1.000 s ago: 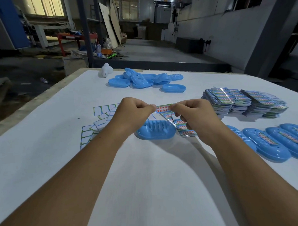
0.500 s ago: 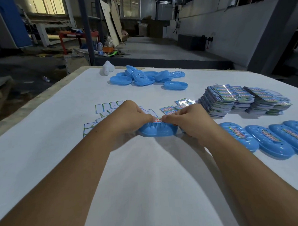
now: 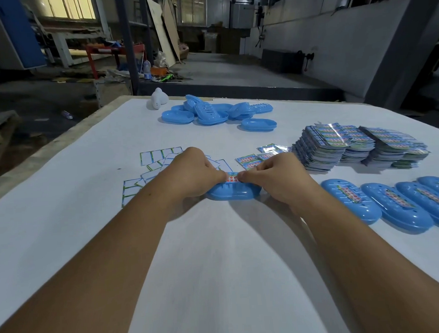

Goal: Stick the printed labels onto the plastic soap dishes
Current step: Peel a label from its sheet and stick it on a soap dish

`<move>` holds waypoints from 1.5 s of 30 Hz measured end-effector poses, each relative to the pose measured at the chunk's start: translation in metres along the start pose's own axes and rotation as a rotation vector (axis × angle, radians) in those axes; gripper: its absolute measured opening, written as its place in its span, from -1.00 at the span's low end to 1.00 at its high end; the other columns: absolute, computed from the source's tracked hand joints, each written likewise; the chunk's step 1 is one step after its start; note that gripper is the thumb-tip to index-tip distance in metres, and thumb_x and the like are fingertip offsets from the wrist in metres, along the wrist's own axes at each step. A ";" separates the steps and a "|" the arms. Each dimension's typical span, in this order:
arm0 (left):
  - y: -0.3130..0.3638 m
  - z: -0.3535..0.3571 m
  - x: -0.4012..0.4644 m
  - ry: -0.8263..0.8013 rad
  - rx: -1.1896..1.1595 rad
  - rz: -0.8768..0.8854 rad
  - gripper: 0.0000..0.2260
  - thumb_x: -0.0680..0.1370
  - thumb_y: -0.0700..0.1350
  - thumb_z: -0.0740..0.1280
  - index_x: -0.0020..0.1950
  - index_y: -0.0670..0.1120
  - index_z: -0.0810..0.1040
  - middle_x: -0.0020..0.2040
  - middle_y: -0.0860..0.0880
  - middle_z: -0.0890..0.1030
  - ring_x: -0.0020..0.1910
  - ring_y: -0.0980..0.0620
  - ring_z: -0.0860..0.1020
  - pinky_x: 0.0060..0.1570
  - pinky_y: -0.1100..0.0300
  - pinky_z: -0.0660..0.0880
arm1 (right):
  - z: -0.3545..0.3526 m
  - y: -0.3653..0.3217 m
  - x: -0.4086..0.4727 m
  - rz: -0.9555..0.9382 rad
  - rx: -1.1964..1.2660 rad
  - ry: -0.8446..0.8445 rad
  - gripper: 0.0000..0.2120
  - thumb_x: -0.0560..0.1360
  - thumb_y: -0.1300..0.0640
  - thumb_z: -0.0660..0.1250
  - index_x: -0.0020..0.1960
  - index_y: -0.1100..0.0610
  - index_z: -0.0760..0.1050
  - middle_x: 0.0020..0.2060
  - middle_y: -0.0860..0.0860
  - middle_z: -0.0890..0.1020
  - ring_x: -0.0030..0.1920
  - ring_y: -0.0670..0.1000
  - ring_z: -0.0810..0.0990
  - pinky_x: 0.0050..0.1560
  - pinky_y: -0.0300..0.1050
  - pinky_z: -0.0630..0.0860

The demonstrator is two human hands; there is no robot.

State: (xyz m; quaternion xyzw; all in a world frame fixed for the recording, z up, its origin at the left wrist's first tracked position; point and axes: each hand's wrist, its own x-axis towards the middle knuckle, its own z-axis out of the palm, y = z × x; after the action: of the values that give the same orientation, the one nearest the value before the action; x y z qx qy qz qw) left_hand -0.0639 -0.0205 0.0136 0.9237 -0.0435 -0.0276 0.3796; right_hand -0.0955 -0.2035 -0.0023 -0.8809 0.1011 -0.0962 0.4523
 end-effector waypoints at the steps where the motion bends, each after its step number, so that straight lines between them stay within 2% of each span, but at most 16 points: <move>1: 0.000 0.001 0.000 0.012 0.003 0.002 -0.75 0.42 0.02 0.49 -0.24 -0.17 0.67 -0.56 0.06 0.45 -0.63 0.16 0.34 -0.69 0.37 0.19 | 0.000 -0.001 -0.001 -0.003 -0.016 0.007 -0.69 0.28 -0.06 0.61 -0.33 0.18 0.64 -0.60 -0.08 0.46 -0.58 -0.15 0.33 -0.54 -0.28 0.27; 4: 0.002 0.004 -0.001 0.056 0.050 0.013 -0.79 0.40 -0.01 0.47 -0.23 -0.17 0.66 -0.49 0.02 0.51 -0.52 0.08 0.44 -0.68 0.36 0.23 | 0.002 -0.003 -0.002 -0.009 -0.046 0.018 -0.71 0.29 -0.03 0.59 -0.44 0.13 0.60 -0.59 -0.07 0.47 -0.58 -0.15 0.33 -0.48 -0.24 0.28; 7: 0.006 0.010 -0.002 0.113 0.223 0.072 -0.76 0.39 0.06 0.44 -0.18 -0.12 0.63 -0.27 -0.03 0.64 -0.22 -0.02 0.61 -0.41 0.21 0.42 | 0.004 -0.005 -0.005 -0.035 -0.121 0.041 -0.67 0.30 -0.05 0.58 -0.49 0.09 0.57 -0.55 0.02 0.53 -0.53 -0.11 0.37 -0.46 -0.20 0.34; 10: 0.008 0.014 -0.001 0.166 0.364 0.143 -0.69 0.41 0.16 0.40 -0.09 -0.08 0.58 -0.13 -0.07 0.64 -0.07 -0.09 0.59 -0.19 0.10 0.50 | 0.008 -0.008 -0.007 -0.078 -0.212 0.099 -0.67 0.33 -0.09 0.53 -0.44 0.11 0.58 -0.47 0.05 0.63 -0.44 0.03 0.58 -0.37 -0.11 0.52; 13: 0.008 0.016 -0.001 0.204 0.428 0.195 -0.69 0.44 0.18 0.35 -0.05 -0.05 0.56 -0.08 -0.07 0.62 0.00 -0.10 0.55 -0.09 0.07 0.52 | 0.012 -0.008 -0.008 -0.132 -0.289 0.145 -0.63 0.36 -0.12 0.49 -0.41 0.16 0.58 -0.50 0.05 0.62 -0.38 0.05 0.61 -0.38 -0.14 0.49; 16: 0.005 0.017 -0.001 0.228 0.467 0.214 -0.69 0.47 0.19 0.34 -0.04 -0.04 0.54 -0.07 -0.05 0.61 0.00 -0.10 0.55 -0.14 0.08 0.49 | 0.010 -0.008 -0.008 -0.150 -0.370 0.160 -0.52 0.36 -0.17 0.47 -0.46 0.19 0.47 -0.56 0.07 0.51 -0.44 0.06 0.46 -0.46 -0.14 0.29; 18: 0.003 0.017 0.000 0.231 0.465 0.204 -0.67 0.48 0.22 0.35 -0.03 -0.04 0.53 -0.09 -0.04 0.60 -0.04 -0.09 0.56 -0.19 0.10 0.46 | 0.009 -0.008 -0.008 -0.148 -0.409 0.148 -0.53 0.36 -0.23 0.47 -0.42 0.12 0.42 -0.51 0.03 0.44 -0.41 0.06 0.40 -0.44 -0.12 0.24; 20: 0.001 0.017 0.001 0.224 0.433 0.183 -0.66 0.47 0.23 0.37 -0.04 -0.04 0.53 -0.10 -0.03 0.60 -0.06 -0.08 0.56 -0.22 0.11 0.43 | 0.007 -0.007 -0.009 -0.123 -0.397 0.141 -0.57 0.34 -0.29 0.48 -0.18 0.08 0.51 -0.31 -0.03 0.52 -0.25 0.06 0.50 -0.34 -0.09 0.33; 22: -0.001 0.018 0.001 0.213 0.372 0.168 -0.70 0.46 0.23 0.39 -0.12 0.02 0.49 -0.16 0.03 0.56 -0.10 -0.04 0.53 -0.29 0.14 0.35 | 0.006 -0.005 -0.010 -0.133 -0.388 0.143 -0.56 0.37 -0.29 0.46 0.03 0.00 0.49 -0.11 -0.07 0.55 -0.08 0.02 0.54 -0.22 -0.08 0.40; 24: -0.003 0.019 0.002 0.211 0.283 0.142 -0.72 0.48 0.24 0.36 -0.18 0.05 0.46 -0.21 0.13 0.48 -0.12 0.01 0.50 -0.29 0.14 0.32 | 0.007 -0.005 -0.012 -0.229 -0.360 0.127 -0.59 0.43 -0.23 0.42 0.15 -0.02 0.51 0.03 -0.06 0.59 0.06 0.00 0.55 -0.03 -0.08 0.45; 27: -0.006 0.018 0.006 0.292 0.218 0.131 -0.75 0.55 0.22 0.23 -0.14 0.06 0.45 -0.22 0.12 0.52 -0.17 0.04 0.52 -0.25 0.10 0.37 | 0.008 -0.009 -0.017 -0.376 -0.325 -0.032 -0.51 0.45 -0.15 0.42 0.34 -0.04 0.51 0.26 -0.07 0.56 0.27 -0.02 0.51 0.20 -0.11 0.43; 30: -0.009 0.016 0.008 0.389 0.160 0.160 -0.76 0.59 0.17 0.16 -0.13 0.06 0.43 -0.25 0.09 0.53 -0.26 0.06 0.49 -0.35 0.13 0.29 | 0.011 -0.013 -0.024 -0.440 -0.407 -0.178 -0.39 0.40 -0.09 0.42 0.44 -0.10 0.43 0.37 -0.13 0.50 0.35 0.01 0.48 0.33 0.07 0.45; 34: -0.013 0.020 0.009 0.404 0.112 0.200 -0.77 0.60 0.16 0.18 -0.12 0.05 0.46 -0.28 0.07 0.53 -0.26 -0.02 0.50 -0.32 0.11 0.30 | 0.007 -0.011 -0.029 -0.416 -0.520 -0.161 -0.37 0.46 -0.19 0.35 0.50 -0.20 0.31 0.39 -0.16 0.50 0.41 0.11 0.39 0.39 0.18 0.34; 38: -0.014 0.022 0.008 0.389 0.077 0.217 -0.77 0.60 0.17 0.21 -0.11 0.05 0.48 -0.25 0.03 0.57 -0.20 -0.05 0.52 -0.25 0.09 0.38 | 0.003 -0.006 -0.037 -0.339 -0.498 -0.124 -0.32 0.46 -0.28 0.34 0.52 -0.15 0.27 0.31 -0.10 0.58 0.41 0.14 0.38 0.41 0.17 0.32; 40: -0.015 0.022 0.006 0.390 0.058 0.227 -0.76 0.60 0.18 0.22 -0.12 0.05 0.49 -0.26 0.03 0.58 -0.21 -0.04 0.53 -0.25 0.09 0.39 | 0.001 -0.006 -0.042 -0.307 -0.444 -0.077 -0.32 0.45 -0.28 0.36 0.51 -0.13 0.30 0.28 -0.12 0.59 0.38 0.09 0.42 0.39 0.14 0.36; 45: -0.015 0.024 0.002 0.360 0.033 0.256 -0.72 0.59 0.18 0.26 -0.21 0.04 0.46 -0.38 0.05 0.55 -0.28 -0.01 0.53 -0.29 0.11 0.35 | -0.010 0.000 -0.057 -0.260 -0.257 0.085 -0.49 0.46 -0.15 0.41 0.39 -0.14 0.44 0.11 -0.20 0.64 0.20 0.00 0.55 0.28 0.08 0.46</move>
State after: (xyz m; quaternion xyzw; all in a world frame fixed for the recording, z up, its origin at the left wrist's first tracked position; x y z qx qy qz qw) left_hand -0.0632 -0.0268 -0.0135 0.9068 -0.0924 0.1871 0.3664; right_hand -0.1524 -0.1962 -0.0014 -0.9322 0.0169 -0.1772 0.3151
